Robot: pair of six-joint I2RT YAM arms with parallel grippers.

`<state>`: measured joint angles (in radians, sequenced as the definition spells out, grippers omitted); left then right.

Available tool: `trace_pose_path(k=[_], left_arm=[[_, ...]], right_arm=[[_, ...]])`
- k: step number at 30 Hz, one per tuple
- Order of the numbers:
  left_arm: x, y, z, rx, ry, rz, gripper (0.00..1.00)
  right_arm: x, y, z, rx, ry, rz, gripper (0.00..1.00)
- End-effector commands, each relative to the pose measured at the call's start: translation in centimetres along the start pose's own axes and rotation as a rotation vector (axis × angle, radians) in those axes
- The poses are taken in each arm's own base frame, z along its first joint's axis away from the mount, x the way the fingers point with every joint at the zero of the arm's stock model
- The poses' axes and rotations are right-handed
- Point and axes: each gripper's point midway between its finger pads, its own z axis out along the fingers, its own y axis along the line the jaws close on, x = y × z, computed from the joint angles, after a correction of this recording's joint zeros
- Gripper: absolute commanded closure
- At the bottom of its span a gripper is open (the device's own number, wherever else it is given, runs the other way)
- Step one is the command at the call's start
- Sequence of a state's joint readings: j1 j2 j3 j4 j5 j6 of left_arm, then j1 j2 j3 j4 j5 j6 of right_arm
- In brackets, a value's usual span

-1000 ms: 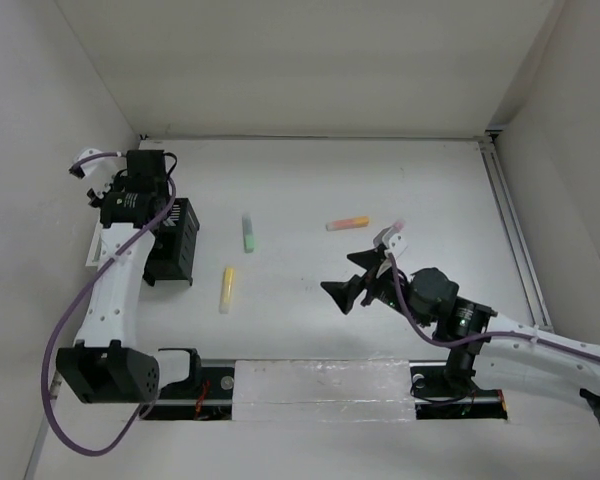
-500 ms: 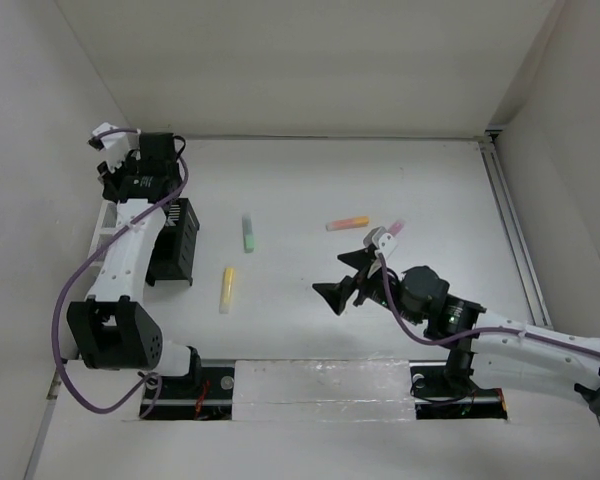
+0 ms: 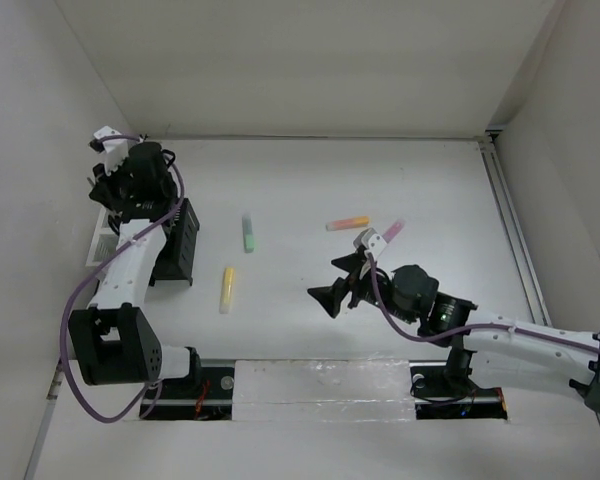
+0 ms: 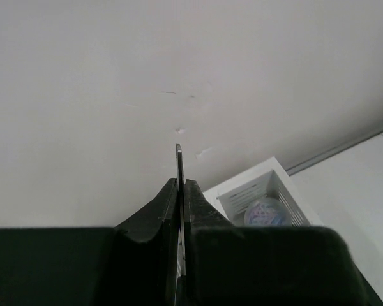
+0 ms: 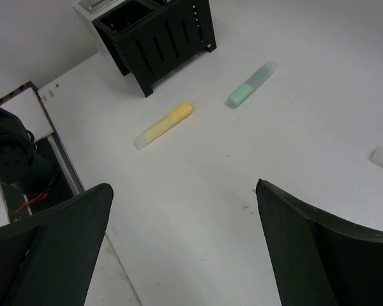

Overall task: Sort the stationery into containers
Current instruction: Place the scissors in the storage box.

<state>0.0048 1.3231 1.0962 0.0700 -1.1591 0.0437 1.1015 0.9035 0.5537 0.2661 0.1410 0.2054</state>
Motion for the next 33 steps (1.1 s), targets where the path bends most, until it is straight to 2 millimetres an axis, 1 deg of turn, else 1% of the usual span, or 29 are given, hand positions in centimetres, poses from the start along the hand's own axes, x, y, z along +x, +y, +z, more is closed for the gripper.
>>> trace_pose_path(k=[1,2,3,4,5,6,7,9,10,11,12,13,14,16,18,20,21,22,24,25,27,28,31,32,33], left_arm=[[-3.0,1.1,1.1,-0.029,-0.03,-0.125,1.0],[-3.7,1.2,1.2,-0.041,-0.058,-0.162,1.0],[-2.9,1.9,1.3,-0.081,-0.055,-0.107,1.0],[-2.9,2.3,1.5,-0.103,-0.056,-0.117,1.0],[-2.7,2.5,1.5,-0.113,-0.055,-0.118,1.0],[-3.0,2.6,1.6,-0.143,-0.066,-0.151,1.0],[-2.7,2.8,1.6,-0.157,-0.063,-0.14,1.0],[-2.8,2.3,1.8,-0.145,-0.064,-0.136,1.0],[-2.7,1.9,2.0,-0.146,-0.067,-0.131,1.0],[-2.9,1.8,2.1,-0.155,-0.066,-0.133,1.0],[-2.3,1.6,2.1,-0.163,-0.056,-0.12,1.0],[-2.3,1.6,2.2,-0.163,-0.056,-0.12,1.0],[-1.5,1.8,2.2,-0.181,-0.053,-0.119,1.0],[-1.1,3.0,2.9,-0.204,-0.05,-0.156,1.0],[-0.3,2.9,3.1,-0.201,-0.034,-0.164,1.0],[-0.6,2.9,3.1,-0.189,-0.039,-0.185,1.0],[-0.2,2.8,3.1,-0.189,-0.035,-0.175,1.0],[-0.1,3.0,3.1,-0.203,-0.037,-0.175,1.0],[0.4,3.2,3.1,-0.215,-0.039,-0.18,1.0],[1.2,3.0,3.1,-0.224,-0.03,-0.167,1.0],[1.8,2.5,3.4,-0.233,-0.023,-0.15,1.0],[2.0,2.6,3.4,-0.242,-0.021,-0.156,1.0],[2.4,2.5,3.5,-0.254,-0.017,-0.158,1.0],[2.7,2.5,3.4,-0.255,-0.014,-0.149,1.0],[2.5,3.0,3.5,-0.263,-0.017,-0.172,1.0]], right_arm=[[-2.2,1.5,0.4,-0.048,-0.038,0.024,0.0],[-2.4,1.6,0.6,-0.049,-0.039,0.024,0.0],[-2.4,1.6,0.6,-0.049,-0.039,0.033,0.0],[-1.9,1.5,0.8,-0.044,-0.022,0.031,0.0],[-1.8,1.6,1.0,-0.043,-0.016,0.03,0.0],[-2.4,1.9,1.1,-0.055,-0.026,0.043,0.0],[-1.6,2.0,1.2,-0.06,0.005,0.048,0.0],[-2.2,2.7,1.4,-0.079,0.007,0.058,0.0],[-1.9,2.7,1.4,-0.075,0.02,0.057,0.0],[-1.8,3.0,1.3,-0.084,0.022,0.056,0.0],[-2.2,3.1,1.3,-0.086,0.014,0.057,0.0],[-2.0,2.9,1.3,-0.075,0.022,0.065,0.0],[-2.0,2.9,1.3,-0.075,0.022,0.065,0.0],[-2.2,2.8,1.3,-0.065,0.022,0.065,0.0],[-1.8,2.8,1.4,-0.059,0.045,0.071,0.0],[-2.2,2.8,1.4,-0.059,0.045,0.071,0.0],[-1.4,2.8,1.5,-0.061,0.072,0.068,0.0],[-2.0,3.0,1.5,-0.064,0.061,0.069,0.0],[-1.9,3.0,1.6,-0.061,0.071,0.068,0.0],[-1.9,3.0,1.6,-0.061,0.071,0.068,0.0],[-2.2,3.2,1.4,-0.073,0.063,0.069,0.0],[-2.0,3.1,1.4,-0.071,0.072,0.068,0.0],[-3.0,3.5,1.2,-0.085,0.055,0.062,0.0],[-2.5,3.3,1.1,-0.079,0.077,0.059,0.0],[-3.0,3.4,1.1,-0.082,0.066,0.049,0.0]])
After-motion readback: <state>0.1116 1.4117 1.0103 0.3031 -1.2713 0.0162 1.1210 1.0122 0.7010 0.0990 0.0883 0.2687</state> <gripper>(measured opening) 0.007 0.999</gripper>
